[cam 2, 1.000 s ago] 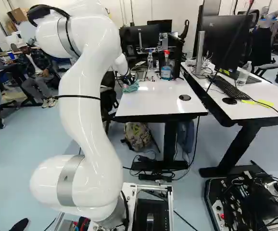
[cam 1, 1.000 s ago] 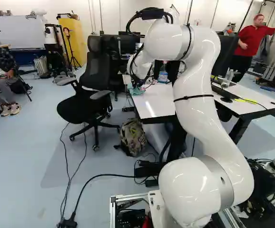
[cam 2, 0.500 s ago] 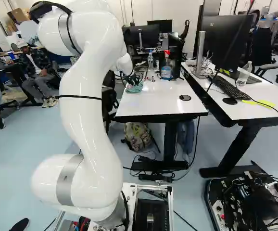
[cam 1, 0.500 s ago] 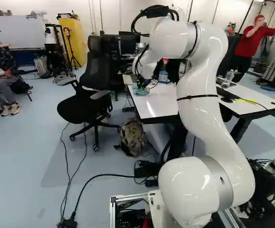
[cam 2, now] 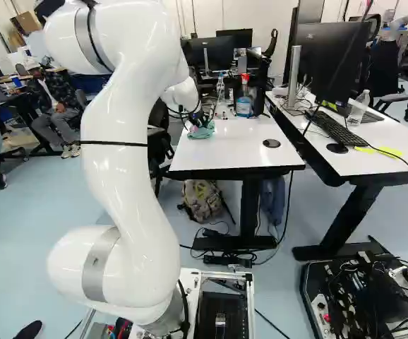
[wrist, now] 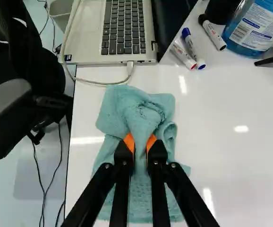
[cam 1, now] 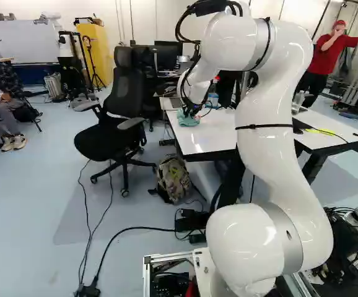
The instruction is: Clean the table with the green towel
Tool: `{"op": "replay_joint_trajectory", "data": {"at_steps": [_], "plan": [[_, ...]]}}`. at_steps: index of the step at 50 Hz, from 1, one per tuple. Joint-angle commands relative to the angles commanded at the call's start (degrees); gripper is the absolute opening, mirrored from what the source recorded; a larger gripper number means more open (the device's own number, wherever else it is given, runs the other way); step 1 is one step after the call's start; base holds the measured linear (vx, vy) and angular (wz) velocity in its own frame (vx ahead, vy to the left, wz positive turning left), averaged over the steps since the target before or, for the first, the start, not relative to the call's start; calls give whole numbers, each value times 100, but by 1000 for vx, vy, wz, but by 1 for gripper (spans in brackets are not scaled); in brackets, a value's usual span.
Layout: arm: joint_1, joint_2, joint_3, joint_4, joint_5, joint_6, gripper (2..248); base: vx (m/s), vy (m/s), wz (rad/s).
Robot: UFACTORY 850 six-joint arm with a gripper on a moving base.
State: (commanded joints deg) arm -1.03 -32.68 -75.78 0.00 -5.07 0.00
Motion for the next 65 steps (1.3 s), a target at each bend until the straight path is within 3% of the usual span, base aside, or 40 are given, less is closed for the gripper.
{"op": "replay_joint_trajectory", "data": {"at_steps": [15,34,50,65], "plan": [[161,235,318,0,0,0,48,0,0,0],[385,36,48,0,0,0,48,0,0,0],[360,-337,-465,0,0,0,48,0,0,0],[184,-474,-655,0,0,0,48,0,0,0]]}}
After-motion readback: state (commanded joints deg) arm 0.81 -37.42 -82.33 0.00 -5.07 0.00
